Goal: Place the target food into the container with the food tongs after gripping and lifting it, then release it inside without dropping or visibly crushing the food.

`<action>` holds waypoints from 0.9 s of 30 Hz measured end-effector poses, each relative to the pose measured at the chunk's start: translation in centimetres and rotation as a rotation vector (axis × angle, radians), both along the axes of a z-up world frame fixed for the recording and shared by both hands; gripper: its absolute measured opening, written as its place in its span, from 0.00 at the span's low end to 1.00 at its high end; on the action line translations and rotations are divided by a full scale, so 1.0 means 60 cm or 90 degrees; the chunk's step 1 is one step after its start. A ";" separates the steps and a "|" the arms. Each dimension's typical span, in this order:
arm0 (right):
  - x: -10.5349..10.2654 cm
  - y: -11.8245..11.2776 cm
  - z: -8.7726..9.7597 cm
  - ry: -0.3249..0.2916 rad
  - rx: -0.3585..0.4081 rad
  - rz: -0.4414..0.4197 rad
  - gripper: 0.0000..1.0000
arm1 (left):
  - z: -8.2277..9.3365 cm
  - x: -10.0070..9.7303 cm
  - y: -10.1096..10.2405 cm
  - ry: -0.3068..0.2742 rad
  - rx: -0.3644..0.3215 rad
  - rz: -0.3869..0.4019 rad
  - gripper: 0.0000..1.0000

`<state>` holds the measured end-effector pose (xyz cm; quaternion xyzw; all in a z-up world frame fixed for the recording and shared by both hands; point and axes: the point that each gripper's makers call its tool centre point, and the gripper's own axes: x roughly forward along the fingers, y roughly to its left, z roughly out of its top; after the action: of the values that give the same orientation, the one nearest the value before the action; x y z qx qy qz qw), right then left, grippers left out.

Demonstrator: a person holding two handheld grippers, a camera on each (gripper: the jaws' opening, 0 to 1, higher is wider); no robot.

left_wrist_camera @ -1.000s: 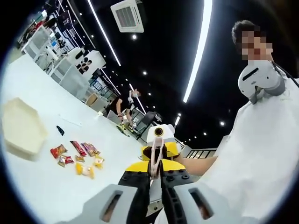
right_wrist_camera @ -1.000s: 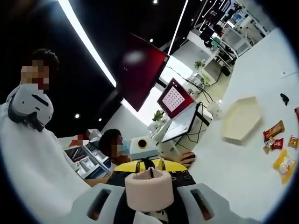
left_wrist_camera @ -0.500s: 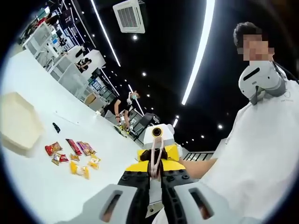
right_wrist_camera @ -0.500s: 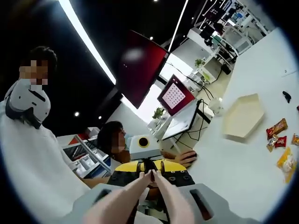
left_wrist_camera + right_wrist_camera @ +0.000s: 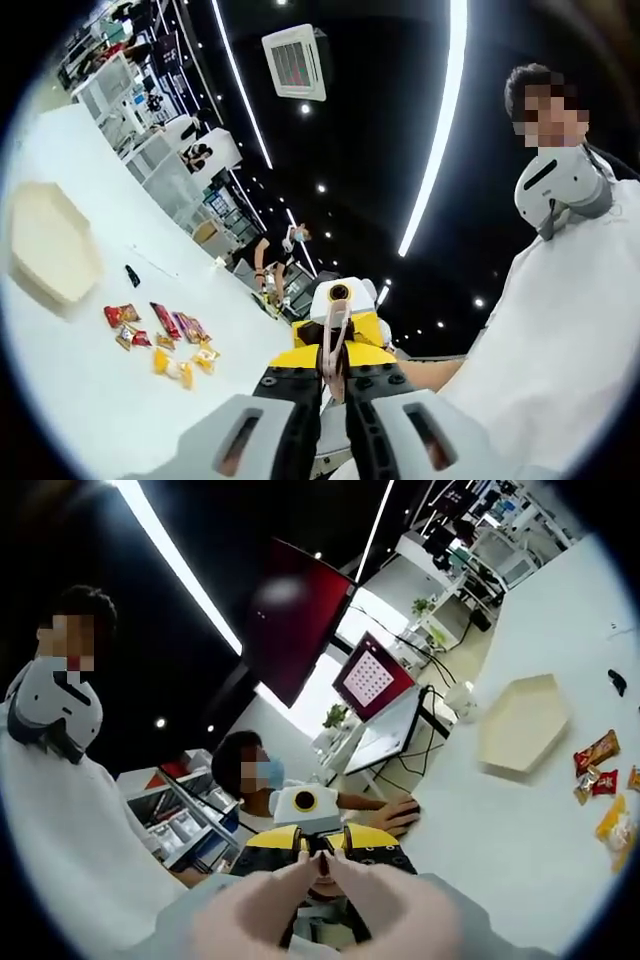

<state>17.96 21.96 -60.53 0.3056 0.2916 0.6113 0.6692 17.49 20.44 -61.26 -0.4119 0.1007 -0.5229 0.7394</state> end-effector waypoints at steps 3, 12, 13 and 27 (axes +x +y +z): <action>0.000 -0.002 0.002 0.001 0.000 -0.004 0.17 | 0.004 0.002 0.003 -0.004 -0.001 0.005 0.03; -0.010 -0.012 0.001 0.004 -0.006 -0.003 0.16 | 0.007 0.001 0.011 -0.011 0.022 -0.030 0.03; -0.009 -0.012 0.002 0.005 -0.004 -0.005 0.16 | 0.008 0.002 0.011 -0.014 0.023 -0.030 0.03; -0.013 -0.007 0.004 0.007 0.010 -0.010 0.21 | 0.004 0.001 0.000 -0.005 0.035 -0.063 0.04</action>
<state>17.18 21.51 -60.29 0.3164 0.2881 0.6064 0.6702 17.57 20.42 -61.00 -0.3841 0.1323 -0.5573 0.7242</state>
